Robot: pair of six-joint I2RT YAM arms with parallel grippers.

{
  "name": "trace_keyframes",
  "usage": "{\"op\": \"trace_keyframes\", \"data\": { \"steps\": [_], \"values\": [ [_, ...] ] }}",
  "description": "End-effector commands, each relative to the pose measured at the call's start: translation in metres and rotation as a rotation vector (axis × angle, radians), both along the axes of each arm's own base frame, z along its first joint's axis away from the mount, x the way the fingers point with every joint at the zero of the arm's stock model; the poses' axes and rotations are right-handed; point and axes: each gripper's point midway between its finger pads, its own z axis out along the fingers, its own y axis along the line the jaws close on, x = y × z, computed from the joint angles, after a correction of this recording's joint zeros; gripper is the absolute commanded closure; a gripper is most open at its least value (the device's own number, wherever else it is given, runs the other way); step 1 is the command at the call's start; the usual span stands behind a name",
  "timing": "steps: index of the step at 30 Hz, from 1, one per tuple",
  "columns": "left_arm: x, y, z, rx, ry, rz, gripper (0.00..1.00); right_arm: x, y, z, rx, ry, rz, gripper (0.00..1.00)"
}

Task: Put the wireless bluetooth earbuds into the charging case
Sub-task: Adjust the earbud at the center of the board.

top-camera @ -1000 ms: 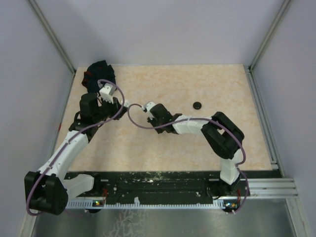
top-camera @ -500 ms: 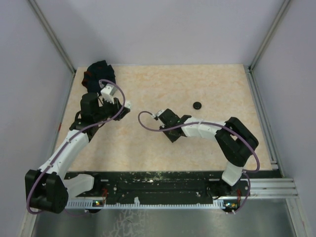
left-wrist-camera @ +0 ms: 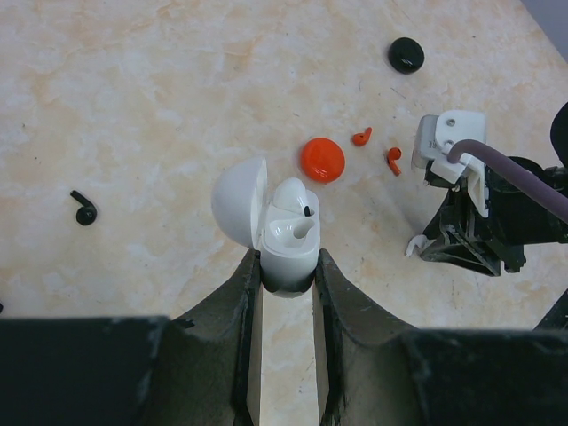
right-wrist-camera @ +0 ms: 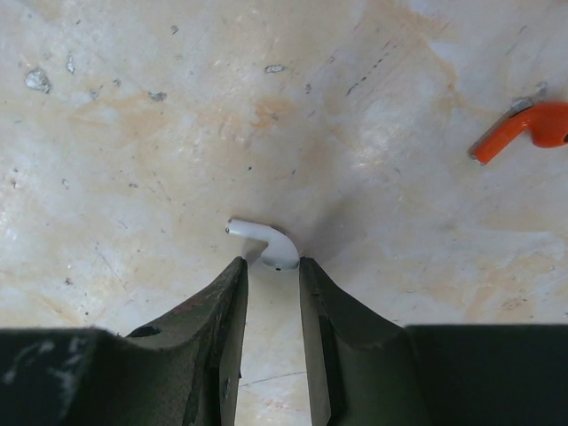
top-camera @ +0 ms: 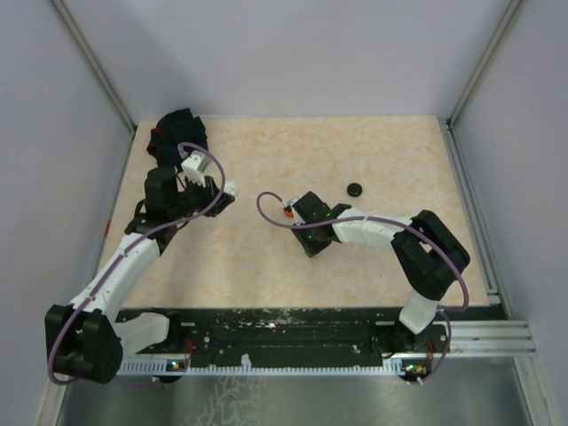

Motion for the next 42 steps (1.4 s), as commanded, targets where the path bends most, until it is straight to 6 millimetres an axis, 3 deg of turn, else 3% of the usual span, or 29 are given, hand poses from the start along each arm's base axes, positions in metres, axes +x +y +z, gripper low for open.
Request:
{"op": "trace_keyframes", "data": {
  "steps": [1, 13, 19, 23, 31, 34, 42],
  "values": [
    [0.006, -0.003, 0.023, -0.024, -0.054, -0.012, 1.0, -0.008, 0.02, 0.015, 0.131, 0.028, 0.007, 0.7],
    [0.005, -0.003, 0.023, -0.026, -0.054, -0.017, 0.99, -0.011, 0.077, 0.04, 0.374, 0.106, 0.099, 0.72],
    [0.005, -0.004, 0.023, -0.028, -0.055, -0.018, 0.99, -0.018, 0.089, 0.051, 0.409, 0.107, 0.182, 0.68],
    [0.006, -0.001, 0.025, -0.019, -0.07, -0.002, 0.99, -0.011, 0.083, 0.061, 0.372, 0.019, 0.21, 0.68],
    [0.007, 0.003, 0.025, -0.004, -0.077, 0.019, 1.0, 0.005, 0.05, 0.045, 0.143, -0.098, 0.143, 0.68],
    [0.007, 0.003, 0.025, -0.007, -0.072, 0.015, 1.0, 0.001, 0.046, 0.049, 0.151, -0.101, 0.134, 0.65],
    [0.007, 0.003, 0.025, -0.007, -0.075, 0.016, 1.0, -0.012, 0.047, 0.033, 0.17, -0.04, 0.139, 0.65]
  ]
}}
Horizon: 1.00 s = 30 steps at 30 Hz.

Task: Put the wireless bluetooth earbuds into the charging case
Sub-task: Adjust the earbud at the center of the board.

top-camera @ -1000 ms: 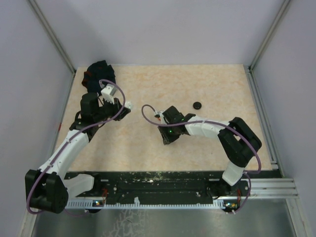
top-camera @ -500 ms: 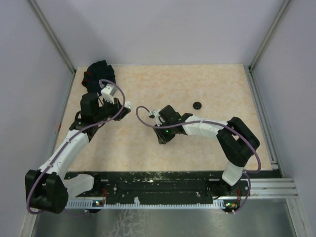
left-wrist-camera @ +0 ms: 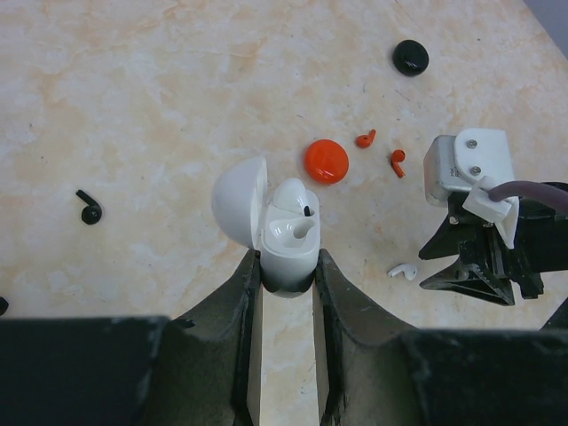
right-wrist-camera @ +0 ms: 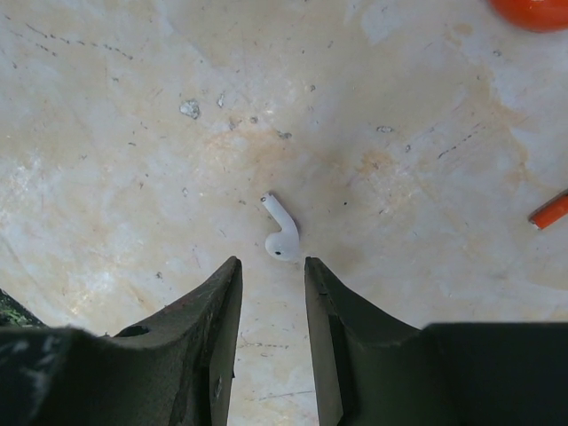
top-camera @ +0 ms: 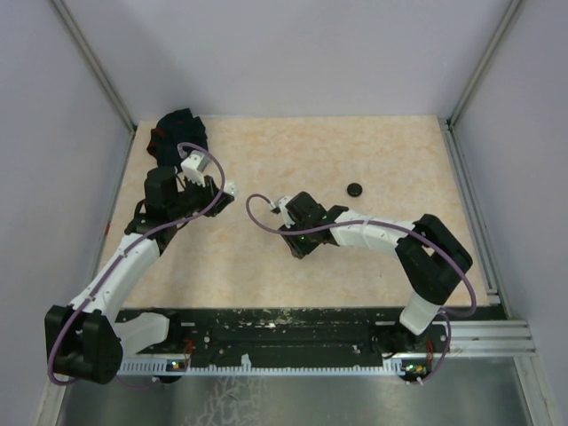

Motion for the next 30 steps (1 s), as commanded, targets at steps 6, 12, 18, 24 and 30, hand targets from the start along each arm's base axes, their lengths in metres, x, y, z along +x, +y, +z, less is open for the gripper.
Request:
{"op": "trace_keyframes", "data": {
  "steps": [6, 12, 18, 24, 30],
  "values": [
    [0.006, 0.0, 0.024, -0.012, -0.066, 0.001, 1.0, -0.007, 0.008, -0.007, 0.026, 0.033, 0.008, 0.65],
    [0.005, -0.001, 0.023, -0.017, -0.062, -0.005, 1.0, -0.014, 0.025, -0.009, 0.091, 0.078, 0.03, 0.67],
    [0.005, -0.001, 0.023, -0.017, -0.062, -0.004, 1.0, -0.012, 0.043, -0.012, 0.126, 0.093, 0.05, 0.67],
    [0.006, -0.001, 0.023, -0.018, -0.063, -0.007, 1.0, 0.001, 0.059, 0.0, 0.171, 0.05, 0.057, 0.67],
    [0.006, 0.0, 0.022, -0.014, -0.061, -0.002, 1.0, 0.013, 0.036, -0.001, 0.059, -0.005, -0.018, 0.67]
  ]
}}
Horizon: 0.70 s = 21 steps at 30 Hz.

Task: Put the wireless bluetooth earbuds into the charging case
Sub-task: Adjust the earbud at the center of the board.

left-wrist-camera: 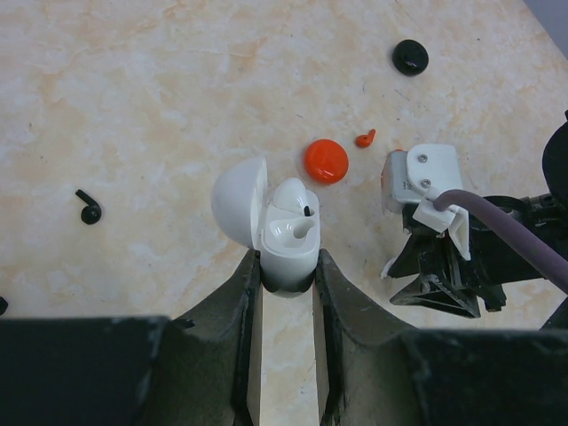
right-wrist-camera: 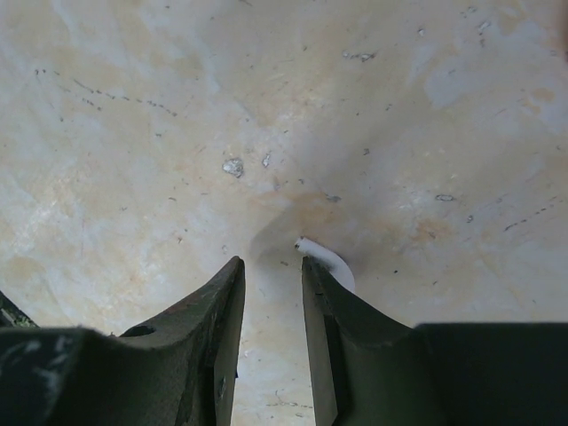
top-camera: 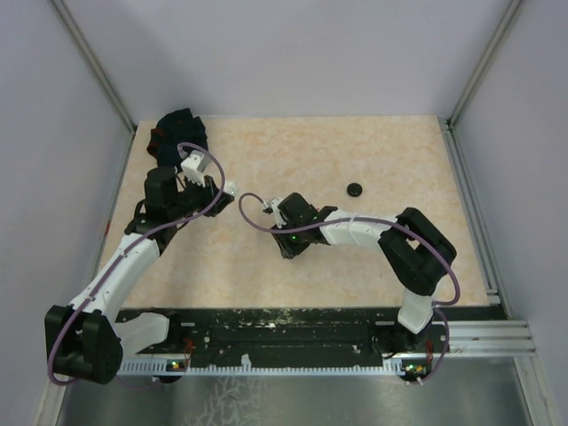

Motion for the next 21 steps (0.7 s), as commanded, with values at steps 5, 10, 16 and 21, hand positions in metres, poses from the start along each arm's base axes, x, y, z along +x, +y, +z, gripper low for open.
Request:
{"op": "trace_keyframes", "data": {
  "steps": [5, 10, 16, 21],
  "values": [
    [0.006, 0.0, 0.023, -0.014, -0.064, -0.003, 1.0, 0.013, -0.021, 0.009, -0.101, -0.08, -0.074, 0.67],
    [0.005, 0.0, 0.024, -0.015, -0.067, -0.004, 1.0, 0.028, -0.031, 0.007, -0.069, -0.07, -0.13, 0.66],
    [0.005, 0.001, 0.025, -0.011, -0.074, -0.001, 1.0, 0.047, -0.024, 0.016, 0.017, -0.034, -0.148, 0.63],
    [0.005, 0.001, 0.025, -0.011, -0.073, -0.001, 1.0, 0.053, -0.023, 0.021, 0.003, -0.012, -0.199, 0.63]
  ]
}}
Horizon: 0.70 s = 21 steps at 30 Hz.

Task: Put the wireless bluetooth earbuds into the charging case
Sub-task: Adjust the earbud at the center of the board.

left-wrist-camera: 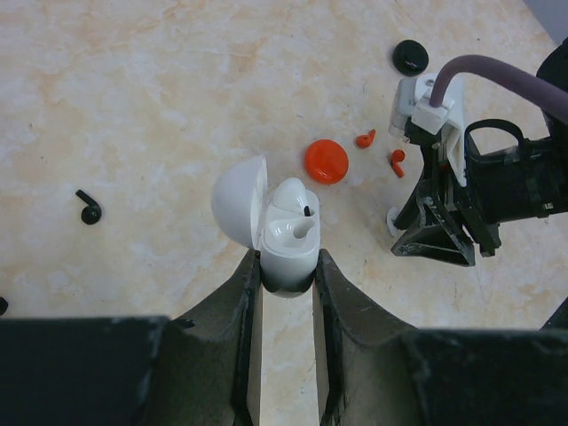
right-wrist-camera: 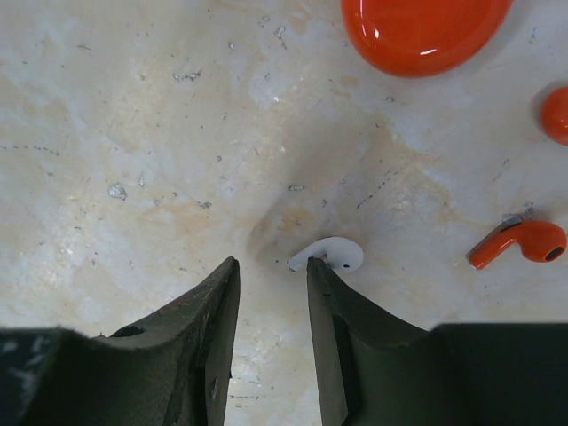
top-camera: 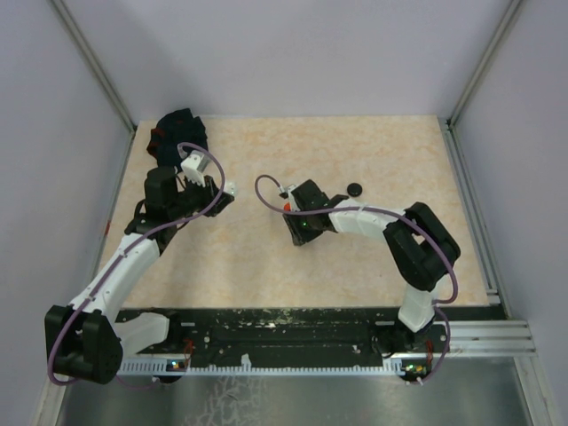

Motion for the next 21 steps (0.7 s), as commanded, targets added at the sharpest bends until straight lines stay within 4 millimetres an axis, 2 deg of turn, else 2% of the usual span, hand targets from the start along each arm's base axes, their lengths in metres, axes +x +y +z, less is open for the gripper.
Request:
{"op": "trace_keyframes", "data": {
  "steps": [1, 8, 15, 21],
  "values": [
    [0.005, 0.001, 0.025, -0.011, -0.074, -0.001, 1.0, 0.016, 0.015, 0.021, 0.038, -0.023, -0.054, 0.63],
    [0.005, 0.0, 0.025, -0.012, -0.072, -0.003, 1.0, 0.027, 0.005, 0.022, -0.014, -0.031, -0.173, 0.63],
    [0.005, 0.0, 0.024, -0.012, -0.066, -0.002, 1.0, 0.023, 0.001, 0.033, -0.001, -0.012, -0.247, 0.62],
    [0.005, 0.0, 0.024, -0.016, -0.064, -0.006, 0.99, 0.024, -0.01, 0.019, -0.053, -0.008, -0.311, 0.62]
  ]
}}
